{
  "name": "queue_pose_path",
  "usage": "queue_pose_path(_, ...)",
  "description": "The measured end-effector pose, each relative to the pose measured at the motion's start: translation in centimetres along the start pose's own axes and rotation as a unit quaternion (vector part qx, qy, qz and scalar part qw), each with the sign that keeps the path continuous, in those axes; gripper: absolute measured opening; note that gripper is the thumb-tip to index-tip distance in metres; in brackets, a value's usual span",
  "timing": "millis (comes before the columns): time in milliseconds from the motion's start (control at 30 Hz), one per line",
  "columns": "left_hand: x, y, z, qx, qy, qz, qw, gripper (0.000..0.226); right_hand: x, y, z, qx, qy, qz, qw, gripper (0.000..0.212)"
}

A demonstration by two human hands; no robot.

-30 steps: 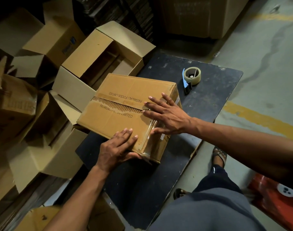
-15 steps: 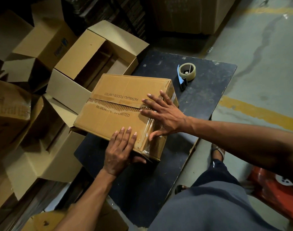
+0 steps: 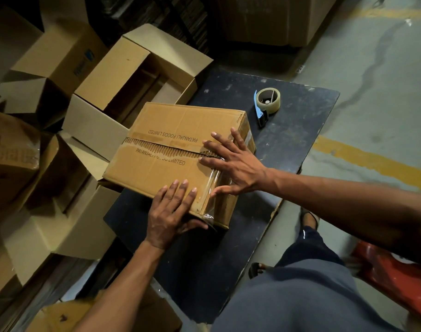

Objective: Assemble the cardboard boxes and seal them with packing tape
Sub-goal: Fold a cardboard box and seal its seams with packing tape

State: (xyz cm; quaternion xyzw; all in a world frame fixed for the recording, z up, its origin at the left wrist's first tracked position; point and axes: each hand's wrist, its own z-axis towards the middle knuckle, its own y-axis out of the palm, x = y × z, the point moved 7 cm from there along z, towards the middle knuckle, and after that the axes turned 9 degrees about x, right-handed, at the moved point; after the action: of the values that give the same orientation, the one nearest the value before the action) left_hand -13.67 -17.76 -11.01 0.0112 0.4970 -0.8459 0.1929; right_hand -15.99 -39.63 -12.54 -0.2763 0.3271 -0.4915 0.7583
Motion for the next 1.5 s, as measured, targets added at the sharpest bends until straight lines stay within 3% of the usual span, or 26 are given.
queue_pose_path(467, 0.4, 0.1, -0.2, -0.009, -0.048, -0.02, 0.999, 0.083, -0.1, -0.4, -0.2, 0.008, -0.018, 0.0, 1.0, 0.118)
queue_pose_path(667, 0.4, -0.1, 0.0, -0.012, -0.046, -0.034, 0.998, 0.08, -4.0, 0.2, -0.5, 0.031, -0.043, 0.027, 0.998, 0.11)
queue_pose_path(933, 0.7, -0.1, 0.0, -0.004, -0.065, -0.036, 0.997, 0.084, -3.2, 0.9, -1.5, -0.049, -0.088, 0.017, 0.995, 0.1)
queue_pose_path(1067, 1.6, -0.4, 0.4, -0.013, -0.168, -0.065, 0.984, 0.085, -3.1, 0.2, -1.6, -0.063, -0.098, 0.039, 0.992, 0.104)
queue_pose_path(1333, 2.9, -0.3, 1.0, -0.085, -0.391, -0.117, 0.909, 0.091, -2.9, -0.6, -1.8, -0.094, -0.108, 0.04, 0.989, 0.12)
queue_pose_path(1500, 3.4, -0.3, 1.2, -0.087, -0.434, -0.132, 0.887, 0.085, -3.3, -0.3, -2.3, -0.057, -0.079, 0.028, 0.995, 0.112)
